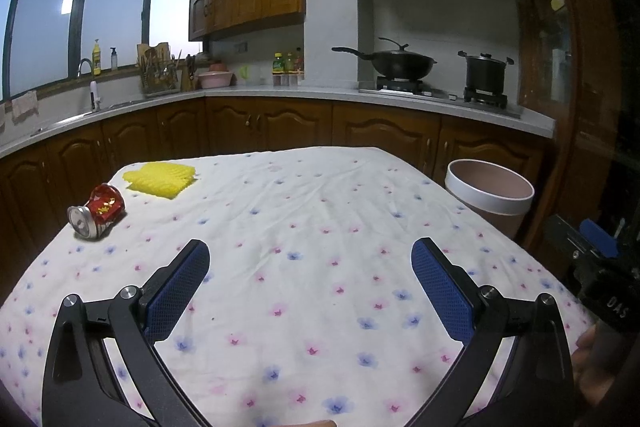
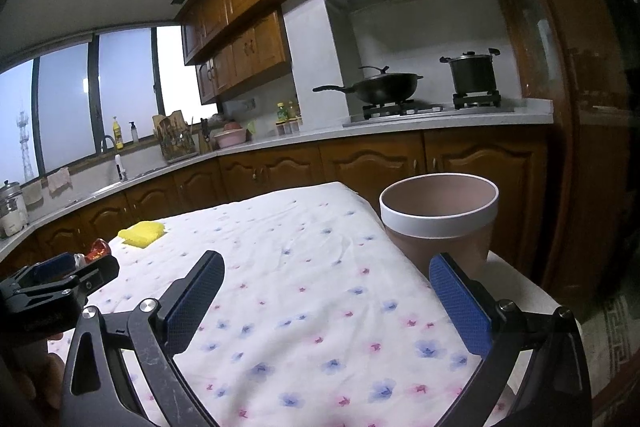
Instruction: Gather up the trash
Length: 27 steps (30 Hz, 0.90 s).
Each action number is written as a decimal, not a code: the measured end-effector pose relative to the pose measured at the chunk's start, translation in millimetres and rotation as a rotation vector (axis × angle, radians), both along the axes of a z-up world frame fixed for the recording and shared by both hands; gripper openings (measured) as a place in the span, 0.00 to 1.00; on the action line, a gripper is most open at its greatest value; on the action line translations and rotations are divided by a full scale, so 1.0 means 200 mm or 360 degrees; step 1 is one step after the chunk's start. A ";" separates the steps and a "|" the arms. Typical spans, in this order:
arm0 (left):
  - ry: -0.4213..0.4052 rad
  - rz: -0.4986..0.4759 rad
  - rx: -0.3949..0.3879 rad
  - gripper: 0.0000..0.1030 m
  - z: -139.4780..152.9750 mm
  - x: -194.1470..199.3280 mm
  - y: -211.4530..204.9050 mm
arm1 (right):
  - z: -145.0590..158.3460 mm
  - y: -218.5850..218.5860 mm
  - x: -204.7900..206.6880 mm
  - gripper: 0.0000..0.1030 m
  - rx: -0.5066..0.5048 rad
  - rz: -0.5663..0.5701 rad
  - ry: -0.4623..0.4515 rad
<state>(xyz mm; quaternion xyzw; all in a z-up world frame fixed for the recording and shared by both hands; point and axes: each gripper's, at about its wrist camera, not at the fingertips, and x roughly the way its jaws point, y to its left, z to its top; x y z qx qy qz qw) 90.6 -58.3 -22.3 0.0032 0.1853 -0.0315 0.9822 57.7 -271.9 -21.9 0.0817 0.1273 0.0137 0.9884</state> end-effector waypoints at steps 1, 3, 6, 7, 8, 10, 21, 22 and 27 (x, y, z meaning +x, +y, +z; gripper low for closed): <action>0.0002 -0.0001 -0.0001 1.00 0.00 0.00 0.00 | 0.00 0.00 0.00 1.00 0.0003 0.0004 -0.0001; -0.0002 0.0002 0.0000 1.00 0.00 -0.01 0.00 | 0.00 0.01 0.00 1.00 0.0010 0.0009 0.0004; -0.0001 0.0000 0.0003 1.00 0.00 0.00 0.00 | 0.00 0.02 -0.01 1.00 0.0014 0.0016 0.0001; -0.0001 0.0001 0.0003 1.00 0.00 0.00 0.00 | 0.00 0.02 0.00 1.00 0.0015 0.0017 0.0001; 0.0000 -0.0001 0.0003 1.00 0.00 0.00 0.00 | 0.00 0.02 -0.01 1.00 0.0016 0.0017 0.0001; -0.0004 0.0001 0.0000 1.00 0.00 -0.01 0.00 | 0.01 0.02 0.00 1.00 0.0017 0.0021 0.0001; -0.0008 0.0007 0.0009 1.00 0.00 -0.02 0.00 | 0.02 0.02 -0.01 1.00 0.0020 0.0021 0.0010; -0.0011 0.0008 0.0012 1.00 0.00 -0.02 0.00 | 0.02 0.02 -0.01 1.00 0.0024 0.0023 0.0011; -0.0022 -0.0002 0.0030 1.00 0.00 -0.01 0.00 | 0.02 0.02 -0.01 1.00 0.0023 0.0023 0.0011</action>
